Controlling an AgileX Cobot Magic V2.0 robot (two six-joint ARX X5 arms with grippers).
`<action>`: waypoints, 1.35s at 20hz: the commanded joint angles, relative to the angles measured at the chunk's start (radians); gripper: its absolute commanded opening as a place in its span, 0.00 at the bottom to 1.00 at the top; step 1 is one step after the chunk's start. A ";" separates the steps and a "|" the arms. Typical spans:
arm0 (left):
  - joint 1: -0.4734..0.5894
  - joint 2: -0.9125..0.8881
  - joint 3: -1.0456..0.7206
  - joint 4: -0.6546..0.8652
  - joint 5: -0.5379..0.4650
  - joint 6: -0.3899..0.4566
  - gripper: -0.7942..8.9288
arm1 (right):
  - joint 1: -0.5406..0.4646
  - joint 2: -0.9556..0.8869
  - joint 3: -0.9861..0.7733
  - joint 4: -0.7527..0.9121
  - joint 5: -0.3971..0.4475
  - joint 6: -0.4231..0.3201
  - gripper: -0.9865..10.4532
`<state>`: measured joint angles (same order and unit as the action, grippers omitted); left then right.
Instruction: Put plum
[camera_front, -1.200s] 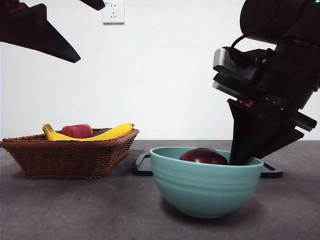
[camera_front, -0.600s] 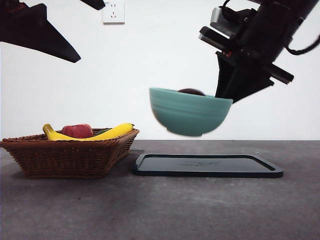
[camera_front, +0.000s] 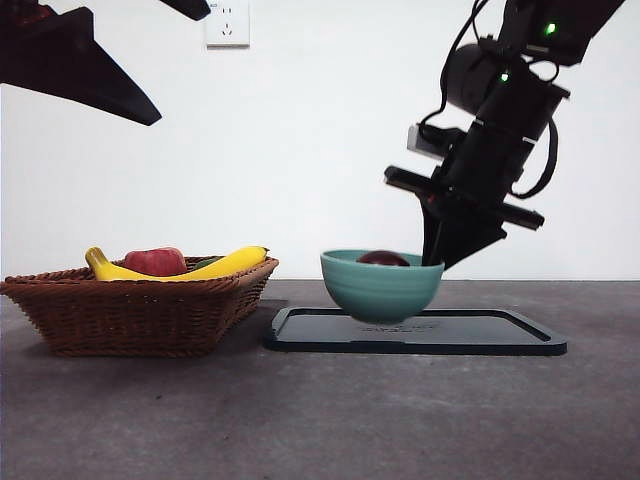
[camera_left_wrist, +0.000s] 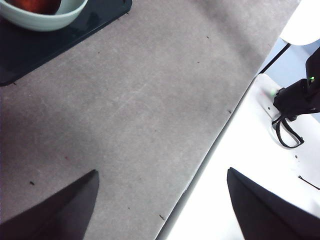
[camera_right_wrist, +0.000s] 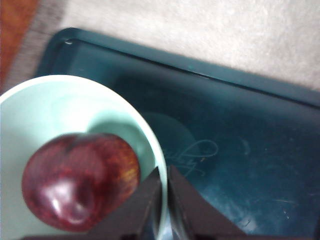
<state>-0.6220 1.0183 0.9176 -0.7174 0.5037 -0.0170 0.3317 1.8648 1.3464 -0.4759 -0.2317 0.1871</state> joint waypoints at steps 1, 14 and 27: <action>-0.006 0.002 0.011 0.005 0.006 0.005 0.49 | 0.000 0.038 0.024 0.011 0.000 -0.005 0.09; -0.006 0.002 0.011 0.004 0.006 0.005 0.49 | -0.006 -0.009 0.025 -0.027 0.023 -0.006 0.25; -0.006 0.002 0.011 0.007 0.006 0.005 0.49 | -0.006 -0.715 -0.103 -0.372 -0.084 -0.101 0.25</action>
<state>-0.6220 1.0180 0.9176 -0.7166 0.5037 -0.0170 0.3168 1.1450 1.2385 -0.8501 -0.3084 0.0998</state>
